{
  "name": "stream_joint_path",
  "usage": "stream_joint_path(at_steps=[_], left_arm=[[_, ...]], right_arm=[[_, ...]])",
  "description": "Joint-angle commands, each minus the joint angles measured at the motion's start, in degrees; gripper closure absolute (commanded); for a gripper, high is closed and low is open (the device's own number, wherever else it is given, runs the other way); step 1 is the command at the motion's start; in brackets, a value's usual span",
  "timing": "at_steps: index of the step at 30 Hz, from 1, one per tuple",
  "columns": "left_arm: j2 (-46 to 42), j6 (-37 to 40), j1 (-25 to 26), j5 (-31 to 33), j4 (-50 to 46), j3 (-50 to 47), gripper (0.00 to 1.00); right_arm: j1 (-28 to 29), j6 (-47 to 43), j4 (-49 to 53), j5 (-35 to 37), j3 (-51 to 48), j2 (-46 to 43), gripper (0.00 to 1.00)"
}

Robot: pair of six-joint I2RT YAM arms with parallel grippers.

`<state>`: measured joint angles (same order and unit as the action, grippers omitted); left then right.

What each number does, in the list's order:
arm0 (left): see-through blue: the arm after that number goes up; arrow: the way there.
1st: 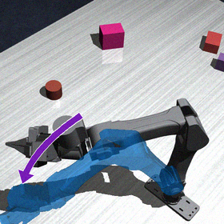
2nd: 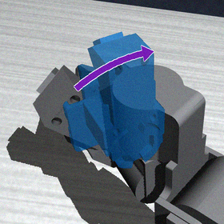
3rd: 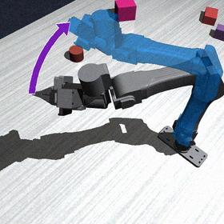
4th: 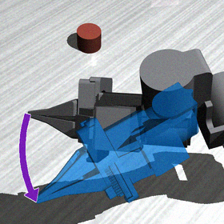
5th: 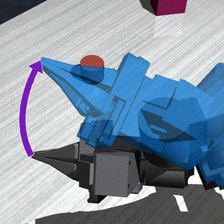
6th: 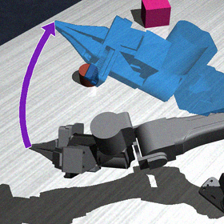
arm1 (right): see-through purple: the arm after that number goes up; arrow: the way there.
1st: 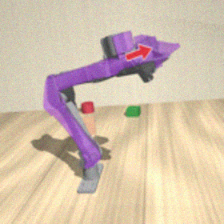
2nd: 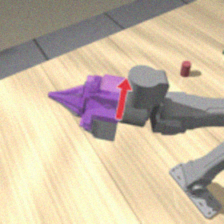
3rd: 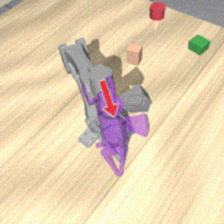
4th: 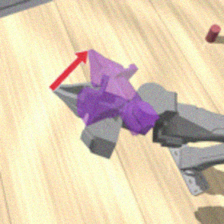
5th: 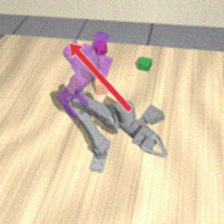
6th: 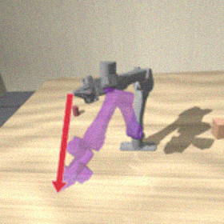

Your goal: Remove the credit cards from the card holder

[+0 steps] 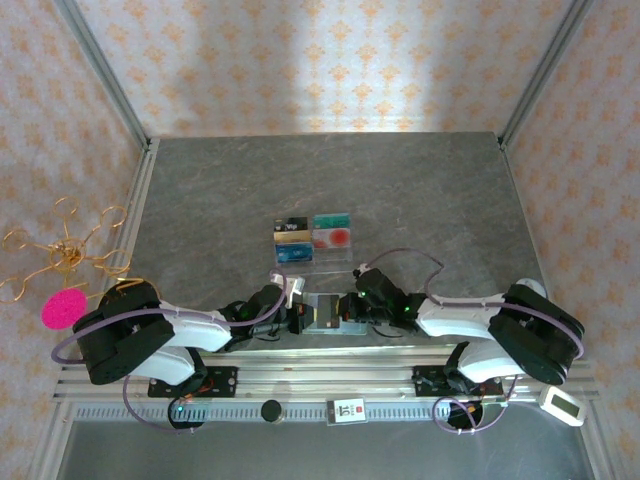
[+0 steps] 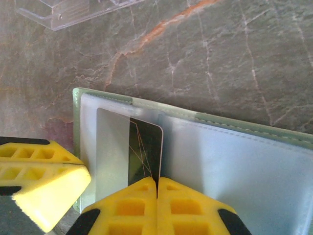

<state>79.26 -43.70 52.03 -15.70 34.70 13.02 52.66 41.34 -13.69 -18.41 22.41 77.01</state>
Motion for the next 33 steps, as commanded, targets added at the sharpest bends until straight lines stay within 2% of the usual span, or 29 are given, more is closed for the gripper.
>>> stream_joint_path(at_steps=[1, 8, 12, 16, 21, 28, 33], left_arm=[[1.2, -0.8, 0.0, -0.1, -5.8, -2.0, 1.0], [-5.7, -0.1, 0.2, -0.1, -9.6, -0.7, 1.0], [-9.5, 1.4, 0.8, -0.9, -9.0, 1.7, 0.94], [-3.7, 2.5, 1.1, -2.0, -7.5, 5.8, 1.0], [3.2, 2.3, 1.0, -0.4, -7.5, 7.5, 1.0], [-3.3, 1.0, 0.8, 3.3, -8.9, 4.1, 1.0], [-1.7, 0.5, 0.8, 2.1, -8.1, 2.9, 1.0]], right_arm=[[-0.3, -0.5, 0.0, 1.0, -0.7, 0.2, 1.0], [-0.3, -1.6, 1.6, 1.8, 0.2, -1.2, 1.0], [-0.3, -2.3, 0.6, 0.9, 0.7, 0.6, 1.0], [-0.3, -2.4, -1.0, -0.1, 1.1, 2.0, 1.0], [-0.3, -2.8, -0.8, -0.3, 1.6, 1.9, 1.0], [-0.3, -2.7, 5.2, 3.6, -0.6, -5.5, 1.0], [-0.3, -2.7, 9.3, 5.1, -1.6, -11.5, 1.0]])
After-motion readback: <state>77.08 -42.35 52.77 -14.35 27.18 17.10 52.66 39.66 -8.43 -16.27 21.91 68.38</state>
